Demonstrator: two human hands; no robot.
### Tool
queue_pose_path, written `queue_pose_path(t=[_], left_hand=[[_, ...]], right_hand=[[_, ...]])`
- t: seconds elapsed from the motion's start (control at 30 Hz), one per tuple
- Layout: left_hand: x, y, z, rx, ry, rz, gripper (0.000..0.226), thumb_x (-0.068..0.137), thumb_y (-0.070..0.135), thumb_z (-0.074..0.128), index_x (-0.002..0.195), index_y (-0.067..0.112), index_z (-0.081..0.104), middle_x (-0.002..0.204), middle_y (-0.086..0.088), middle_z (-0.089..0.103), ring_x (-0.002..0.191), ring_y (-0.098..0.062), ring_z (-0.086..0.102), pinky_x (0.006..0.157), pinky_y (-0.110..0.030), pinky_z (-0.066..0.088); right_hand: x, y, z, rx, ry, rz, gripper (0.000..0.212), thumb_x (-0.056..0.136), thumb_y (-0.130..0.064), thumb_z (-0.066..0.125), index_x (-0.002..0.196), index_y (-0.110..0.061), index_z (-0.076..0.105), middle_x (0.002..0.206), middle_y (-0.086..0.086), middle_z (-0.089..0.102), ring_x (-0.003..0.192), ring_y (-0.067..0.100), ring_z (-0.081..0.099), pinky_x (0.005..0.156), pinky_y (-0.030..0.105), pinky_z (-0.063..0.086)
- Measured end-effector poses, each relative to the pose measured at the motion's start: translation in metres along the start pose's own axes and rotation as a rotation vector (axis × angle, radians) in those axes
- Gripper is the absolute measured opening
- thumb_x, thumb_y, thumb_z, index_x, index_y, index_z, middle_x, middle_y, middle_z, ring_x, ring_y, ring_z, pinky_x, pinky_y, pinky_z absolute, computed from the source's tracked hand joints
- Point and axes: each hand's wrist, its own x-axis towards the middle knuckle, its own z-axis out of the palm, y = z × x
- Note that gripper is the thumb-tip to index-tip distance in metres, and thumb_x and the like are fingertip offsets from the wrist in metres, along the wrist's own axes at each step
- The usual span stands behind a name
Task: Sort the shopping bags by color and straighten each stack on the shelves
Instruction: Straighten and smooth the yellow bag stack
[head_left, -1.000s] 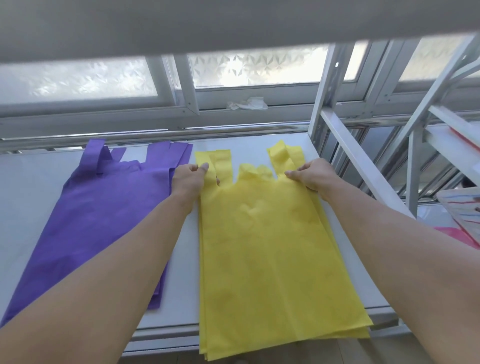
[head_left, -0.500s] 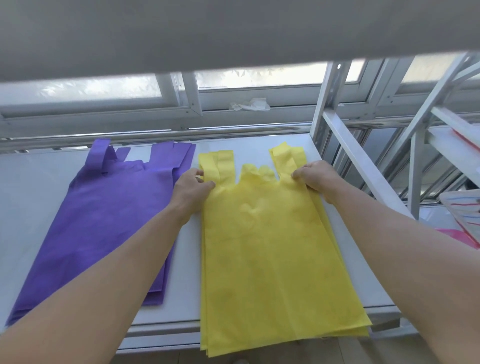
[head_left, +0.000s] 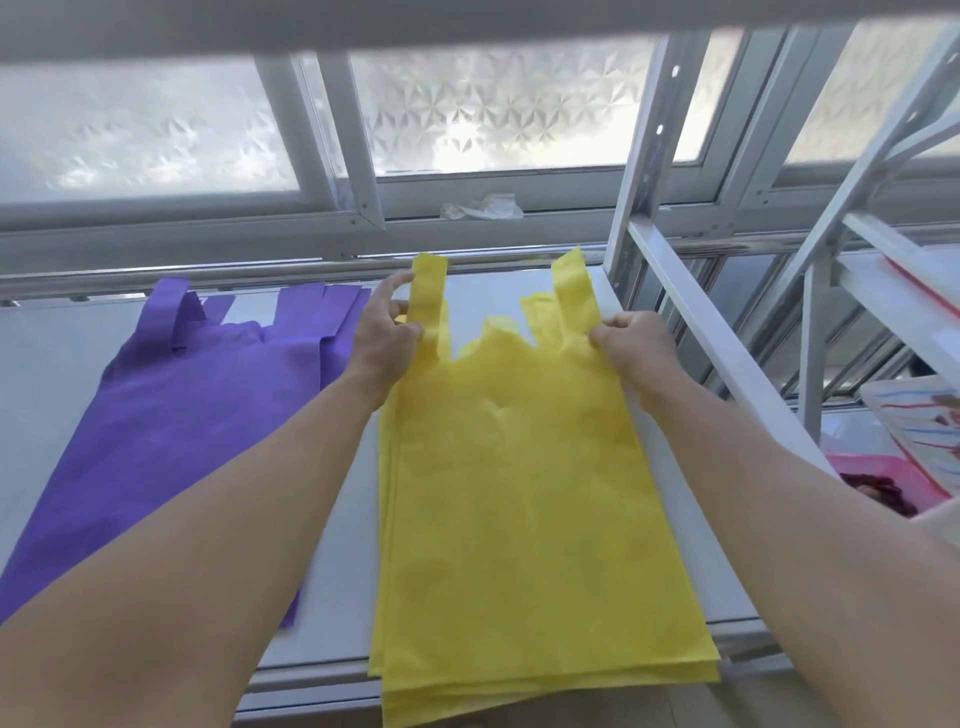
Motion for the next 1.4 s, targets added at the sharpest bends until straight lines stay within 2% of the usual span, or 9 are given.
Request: queue_pose_path(t=[0.13, 0.23, 0.37, 0.53, 0.67, 0.9, 1.0, 1.17, 1.4], left_hand=[[0.003, -0.007, 0.023, 0.262, 0.055, -0.093, 0.058, 0.093, 0.007, 0.054, 0.149, 0.022, 0.047, 0.136, -0.004, 0.059, 0.118, -0.025, 0.058, 0.083, -0.031, 0.045], [0.007, -0.007, 0.035, 0.458, 0.108, -0.115, 0.057, 0.093, 0.014, 0.062, 0.147, 0.011, 0.044, 0.142, -0.016, 0.048, 0.131, -0.034, 0.047, 0.097, -0.041, 0.047], [0.011, 0.006, 0.042, 0.618, 0.110, -0.245, 0.062, 0.090, 0.011, 0.068, 0.144, 0.004, 0.037, 0.145, -0.021, 0.040, 0.136, -0.038, 0.040, 0.101, -0.045, 0.047], [0.027, 0.015, 0.036, 0.549, 0.090, -0.365, 0.047, 0.086, 0.014, 0.080, 0.122, 0.003, 0.051, 0.131, -0.014, 0.062, 0.122, -0.036, 0.061, 0.091, -0.040, 0.052], [0.027, 0.021, 0.029, 0.516, 0.028, -0.345, 0.050, 0.083, 0.022, 0.088, 0.120, 0.005, 0.057, 0.122, -0.013, 0.064, 0.118, -0.035, 0.063, 0.081, -0.037, 0.048], [0.009, 0.002, 0.024, 0.189, 0.128, -0.177, 0.064, 0.082, 0.027, 0.088, 0.137, 0.016, 0.056, 0.117, -0.003, 0.064, 0.109, -0.022, 0.062, 0.097, -0.040, 0.054], [0.005, -0.004, 0.022, 0.221, 0.097, -0.134, 0.036, 0.088, 0.031, 0.081, 0.118, 0.013, 0.069, 0.110, -0.004, 0.072, 0.105, -0.026, 0.067, 0.093, -0.042, 0.057], [0.003, 0.004, 0.011, 0.073, 0.087, -0.125, 0.017, 0.093, 0.026, 0.063, 0.105, 0.016, 0.070, 0.103, -0.008, 0.073, 0.093, -0.025, 0.069, 0.080, -0.042, 0.057], [0.002, -0.005, 0.003, 0.163, 0.167, -0.122, 0.021, 0.089, 0.017, 0.062, 0.109, 0.010, 0.063, 0.095, -0.003, 0.063, 0.095, -0.029, 0.061, 0.077, -0.036, 0.048]], right_hand=[[0.003, 0.006, 0.003, -0.204, 0.017, -0.007, 0.029, 0.087, -0.014, 0.063, 0.099, 0.010, 0.071, 0.090, 0.026, 0.069, 0.081, 0.035, 0.067, 0.069, 0.039, 0.053], [0.009, 0.003, 0.006, -0.331, 0.005, -0.009, 0.018, 0.091, -0.020, 0.062, 0.088, -0.003, 0.056, 0.089, 0.016, 0.056, 0.079, 0.032, 0.056, 0.056, 0.032, 0.039], [0.018, 0.002, 0.011, -0.478, -0.030, -0.003, 0.051, 0.096, -0.043, 0.065, 0.123, -0.001, 0.055, 0.131, 0.020, 0.053, 0.118, 0.034, 0.057, 0.080, 0.037, 0.047], [0.027, -0.006, 0.011, -0.484, -0.090, 0.008, 0.042, 0.089, -0.044, 0.077, 0.083, -0.010, 0.053, 0.103, 0.012, 0.061, 0.099, 0.032, 0.061, 0.074, 0.038, 0.047], [0.025, -0.008, 0.007, -0.374, -0.077, 0.031, 0.036, 0.084, -0.036, 0.084, 0.090, -0.011, 0.058, 0.105, 0.009, 0.066, 0.101, 0.031, 0.064, 0.084, 0.042, 0.056], [0.015, -0.001, 0.005, -0.099, 0.009, -0.043, 0.036, 0.091, -0.011, 0.068, 0.124, -0.009, 0.054, 0.113, 0.005, 0.057, 0.097, 0.021, 0.055, 0.068, 0.031, 0.043], [0.015, -0.005, 0.005, 0.039, -0.003, -0.003, 0.048, 0.091, -0.010, 0.065, 0.135, -0.013, 0.047, 0.120, 0.006, 0.054, 0.097, 0.021, 0.055, 0.059, 0.027, 0.041], [0.014, -0.013, 0.007, 0.250, -0.056, -0.005, 0.052, 0.089, -0.005, 0.058, 0.138, -0.024, 0.050, 0.121, 0.001, 0.065, 0.099, 0.022, 0.069, 0.080, 0.040, 0.061], [0.023, -0.009, 0.021, -0.027, -0.102, -0.028, 0.041, 0.089, -0.014, 0.061, 0.130, -0.016, 0.060, 0.122, 0.006, 0.067, 0.106, 0.025, 0.067, 0.092, 0.044, 0.058]])
